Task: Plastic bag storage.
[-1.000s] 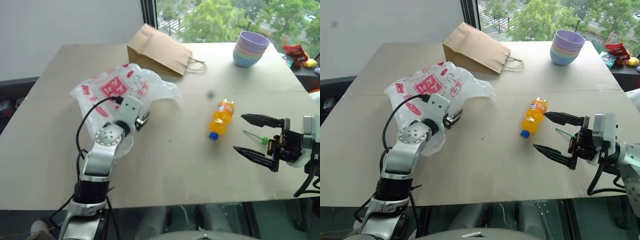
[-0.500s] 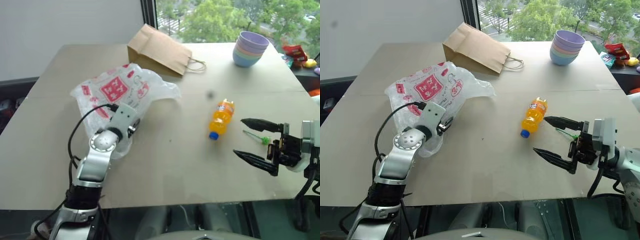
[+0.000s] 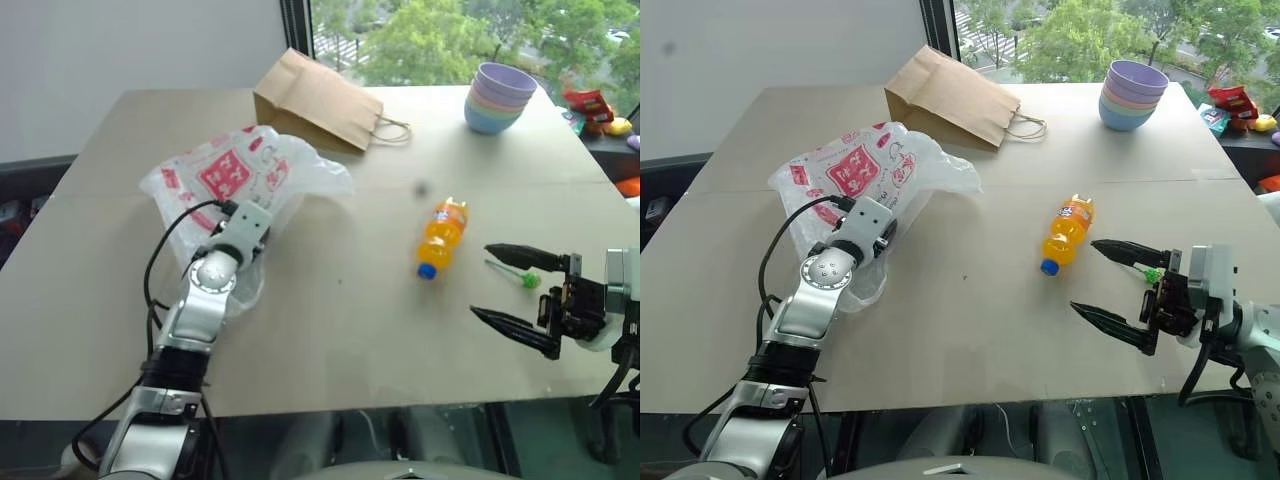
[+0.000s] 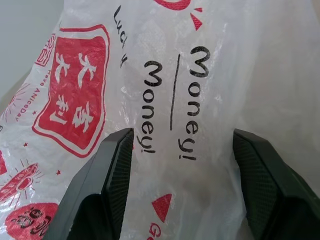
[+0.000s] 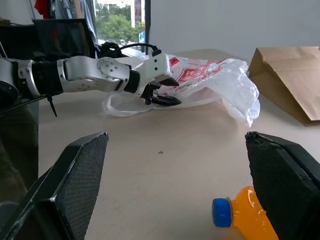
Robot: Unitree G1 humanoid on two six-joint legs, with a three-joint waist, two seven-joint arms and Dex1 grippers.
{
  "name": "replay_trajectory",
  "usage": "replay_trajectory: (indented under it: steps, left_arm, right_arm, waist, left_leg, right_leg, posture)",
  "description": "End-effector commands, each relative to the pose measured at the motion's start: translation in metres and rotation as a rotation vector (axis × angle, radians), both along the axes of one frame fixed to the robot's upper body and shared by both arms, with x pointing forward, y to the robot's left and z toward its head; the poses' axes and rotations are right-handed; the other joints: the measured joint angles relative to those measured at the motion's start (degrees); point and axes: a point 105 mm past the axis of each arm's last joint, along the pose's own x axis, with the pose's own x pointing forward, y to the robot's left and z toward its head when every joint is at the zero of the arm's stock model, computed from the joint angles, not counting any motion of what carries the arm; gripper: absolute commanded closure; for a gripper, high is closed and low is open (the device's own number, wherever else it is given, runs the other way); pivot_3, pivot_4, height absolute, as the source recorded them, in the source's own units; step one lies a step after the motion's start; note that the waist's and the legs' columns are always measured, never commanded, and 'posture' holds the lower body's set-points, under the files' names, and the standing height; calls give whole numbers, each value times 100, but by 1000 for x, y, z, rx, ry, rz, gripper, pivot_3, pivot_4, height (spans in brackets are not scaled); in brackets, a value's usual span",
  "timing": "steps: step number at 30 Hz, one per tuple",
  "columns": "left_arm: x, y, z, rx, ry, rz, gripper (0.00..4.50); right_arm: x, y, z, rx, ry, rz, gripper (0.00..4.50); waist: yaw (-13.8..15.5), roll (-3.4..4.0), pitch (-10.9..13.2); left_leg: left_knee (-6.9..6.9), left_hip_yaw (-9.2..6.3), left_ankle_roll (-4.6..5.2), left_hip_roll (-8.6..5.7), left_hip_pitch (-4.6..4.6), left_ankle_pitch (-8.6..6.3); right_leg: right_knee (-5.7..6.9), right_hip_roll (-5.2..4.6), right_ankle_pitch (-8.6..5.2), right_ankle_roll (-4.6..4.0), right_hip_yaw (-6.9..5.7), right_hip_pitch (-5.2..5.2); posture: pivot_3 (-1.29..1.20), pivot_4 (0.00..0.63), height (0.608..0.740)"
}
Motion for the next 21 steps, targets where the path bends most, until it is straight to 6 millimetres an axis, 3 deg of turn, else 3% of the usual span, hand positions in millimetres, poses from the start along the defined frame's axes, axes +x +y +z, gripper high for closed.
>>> replay_trajectory:
  steps: [1,3,4,9,17,21]
  left_arm:
    - [-1,-5,4,-32,-35,-44,3304]
    - [-4,-5,9,-57,-55,-54,4170]
    - [-4,-5,17,-107,-74,-54,4398]
    - [-18,-11,72,-262,-166,-134,4398]
    - [-36,-18,111,-338,-112,-216,4398]
    - [-40,-33,120,-509,-37,-301,4398]
  right_arm:
    - [-5,1,10,1,-59,-6,0]
    - [-6,0,9,4,-59,-11,0]
    - [-6,1,10,7,-59,-15,0]
    - [-8,1,10,19,-51,-31,0]
    - [-9,-5,11,52,-47,-107,0]
    - [7,-14,-7,-98,-49,-356,0]
  waist:
    - [-1,0,0]
    - [-1,2,-1]
    - [-1,2,-1]
    - [-2,-8,5]
    - [-4,-6,4]
    - [4,-6,3]
  left_leg:
    - [0,0,0,0,-1,0]
    - [0,0,0,0,-1,0]
    - [0,0,0,0,-1,0]
    - [11,-9,0,0,-14,0]
    - [16,-13,-1,0,-17,0]
    - [23,-16,0,0,-19,0]
  right_leg:
    - [-1,0,0,0,0,0]
    - [0,-1,0,0,0,-1]
    - [0,0,0,0,0,-1]
    - [0,-1,0,0,-11,-5]
    - [4,0,0,0,-16,-6]
    - [3,0,0,0,-20,-5]
  posture:
    - [0,150,740]
    - [0,150,740]
    - [0,150,740]
    - [0,150,740]
    - [0,150,740]
    - [0,150,740]
